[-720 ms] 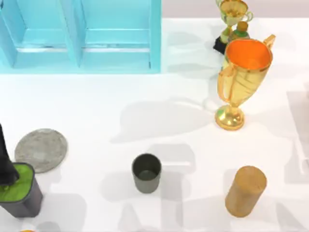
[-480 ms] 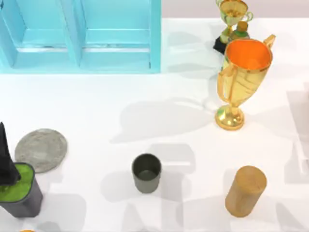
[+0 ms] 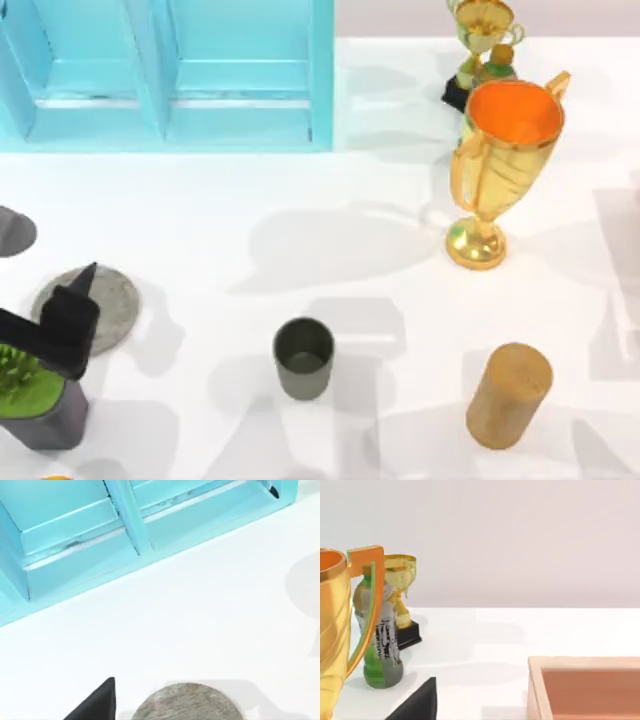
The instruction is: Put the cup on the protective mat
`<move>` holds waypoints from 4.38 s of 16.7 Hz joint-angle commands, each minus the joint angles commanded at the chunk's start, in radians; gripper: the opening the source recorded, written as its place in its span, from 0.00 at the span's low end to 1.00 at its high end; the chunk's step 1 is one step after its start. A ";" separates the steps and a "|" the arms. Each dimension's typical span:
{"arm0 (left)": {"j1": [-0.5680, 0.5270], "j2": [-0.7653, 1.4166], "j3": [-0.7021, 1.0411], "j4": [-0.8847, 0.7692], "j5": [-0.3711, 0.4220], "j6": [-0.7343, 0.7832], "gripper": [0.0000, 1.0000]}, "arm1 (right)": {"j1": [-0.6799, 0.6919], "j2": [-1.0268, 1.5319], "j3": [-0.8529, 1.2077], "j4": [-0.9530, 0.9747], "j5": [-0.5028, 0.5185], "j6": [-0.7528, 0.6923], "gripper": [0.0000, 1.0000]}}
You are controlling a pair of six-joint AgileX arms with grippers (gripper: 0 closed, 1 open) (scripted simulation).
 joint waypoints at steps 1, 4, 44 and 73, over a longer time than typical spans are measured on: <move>-0.042 0.103 0.078 -0.065 0.000 0.039 1.00 | 0.000 0.000 0.000 0.000 0.000 0.000 1.00; -0.173 0.414 0.312 -0.264 0.000 0.158 1.00 | 0.000 0.000 0.000 0.000 0.000 0.000 1.00; -0.567 1.369 0.756 -0.477 0.000 0.525 0.55 | 0.000 0.000 0.000 0.000 0.000 0.000 1.00; -0.149 1.341 0.893 -0.673 0.020 -0.153 0.00 | 0.000 0.000 0.000 0.000 0.000 0.000 1.00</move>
